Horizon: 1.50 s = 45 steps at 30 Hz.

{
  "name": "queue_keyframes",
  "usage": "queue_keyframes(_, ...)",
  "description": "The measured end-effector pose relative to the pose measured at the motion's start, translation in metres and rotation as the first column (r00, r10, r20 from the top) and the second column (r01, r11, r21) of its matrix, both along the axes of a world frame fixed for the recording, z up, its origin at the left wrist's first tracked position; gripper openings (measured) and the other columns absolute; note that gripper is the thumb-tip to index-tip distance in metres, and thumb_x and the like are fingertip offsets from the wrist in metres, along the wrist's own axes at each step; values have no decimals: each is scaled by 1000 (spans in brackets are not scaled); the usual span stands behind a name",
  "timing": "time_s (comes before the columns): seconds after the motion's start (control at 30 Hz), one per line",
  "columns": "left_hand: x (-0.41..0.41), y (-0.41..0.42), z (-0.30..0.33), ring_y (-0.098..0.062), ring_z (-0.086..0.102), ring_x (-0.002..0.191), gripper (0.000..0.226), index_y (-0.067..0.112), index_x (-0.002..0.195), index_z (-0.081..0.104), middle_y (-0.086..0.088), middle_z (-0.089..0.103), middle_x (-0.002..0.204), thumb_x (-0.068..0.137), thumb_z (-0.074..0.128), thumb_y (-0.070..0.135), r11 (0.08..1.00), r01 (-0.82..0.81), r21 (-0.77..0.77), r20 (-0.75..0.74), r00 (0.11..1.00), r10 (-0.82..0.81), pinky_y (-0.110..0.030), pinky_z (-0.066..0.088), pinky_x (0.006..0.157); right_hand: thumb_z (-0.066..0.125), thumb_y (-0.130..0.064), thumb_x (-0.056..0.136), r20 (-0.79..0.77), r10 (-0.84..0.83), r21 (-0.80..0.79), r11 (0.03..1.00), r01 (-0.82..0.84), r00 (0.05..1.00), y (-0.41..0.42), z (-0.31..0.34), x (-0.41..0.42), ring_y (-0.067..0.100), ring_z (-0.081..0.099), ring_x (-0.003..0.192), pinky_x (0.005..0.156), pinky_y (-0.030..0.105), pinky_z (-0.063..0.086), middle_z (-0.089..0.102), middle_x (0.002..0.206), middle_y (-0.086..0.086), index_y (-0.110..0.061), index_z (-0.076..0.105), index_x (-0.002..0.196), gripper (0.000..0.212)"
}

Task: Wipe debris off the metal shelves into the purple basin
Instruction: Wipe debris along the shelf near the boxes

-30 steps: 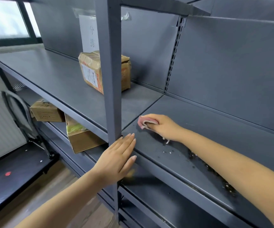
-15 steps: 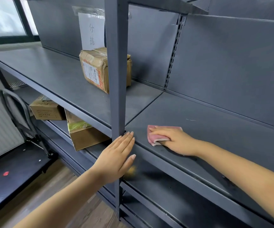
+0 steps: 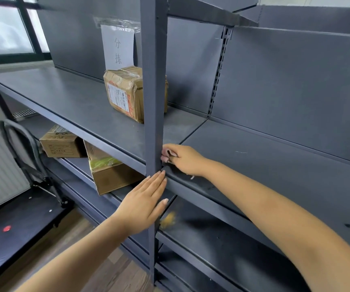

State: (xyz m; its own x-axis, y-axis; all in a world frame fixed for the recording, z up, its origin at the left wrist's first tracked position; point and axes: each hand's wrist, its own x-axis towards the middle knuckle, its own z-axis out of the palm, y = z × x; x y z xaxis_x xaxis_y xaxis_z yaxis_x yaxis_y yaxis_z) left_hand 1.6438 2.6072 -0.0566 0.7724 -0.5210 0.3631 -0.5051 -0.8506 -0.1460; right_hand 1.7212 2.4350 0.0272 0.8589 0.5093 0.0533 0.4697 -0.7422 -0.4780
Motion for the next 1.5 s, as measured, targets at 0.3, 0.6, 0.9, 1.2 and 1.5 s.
queue_keyframes(0.3, -1, 3, -12, -25, 45, 130, 66, 1, 134, 52, -15, 48, 141, 104, 11, 44, 999, 16, -44, -7, 1000, -16, -26, 8, 114, 42, -5, 92, 29, 50, -191, 981, -44, 998, -72, -14, -35, 18, 47, 124, 103, 40, 37, 58, 127, -3, -20, 59, 104, 26)
queue_keyframes(0.6, 1, -20, -6, -27, 44, 131, 66, -2, 132, 53, -18, 48, 141, 103, 13, 42, 988, 142, -56, 25, 990, -141, -31, 12, 115, 39, -3, 89, 48, -106, -432, 895, 116, 993, -151, -1, -78, 25, 49, 118, 99, 38, 36, 58, 124, 0, -12, 56, 105, 25)
queue_keyframes(0.9, 16, -84, 13, -28, 51, 126, 70, -2, 126, 59, -17, 54, 135, 104, 8, 40, 956, 292, -35, 57, 955, -289, -30, 12, 112, 43, -29, 99, -61, -679, 96, 725, 682, 731, -221, 44, -162, 23, 57, 79, 75, 32, 43, 64, 80, 1, -30, 61, 79, 27)
queue_keyframes(1.2, 21, -127, 10, -29, 63, 112, 76, -3, 112, 68, -16, 65, 120, 104, 6, 40, 930, 363, -59, 36, 932, -361, -33, 28, 103, 41, -37, 97, -134, -939, 160, 294, 942, 316, -256, -1, -230, 32, 62, 72, 70, 34, 42, 66, 98, 11, -21, 63, 96, 27)
queue_keyframes(1.5, 19, -128, 8, -26, 65, 109, 77, -1, 110, 70, -13, 67, 117, 103, 5, 40, 927, 364, -87, 28, 931, -363, -36, 47, 95, 32, -30, 98, -69, -912, 67, 401, 914, 405, -168, -8, -148, 17, 56, 45, 53, 29, 41, 54, 56, 2, -23, 43, 69, 32)
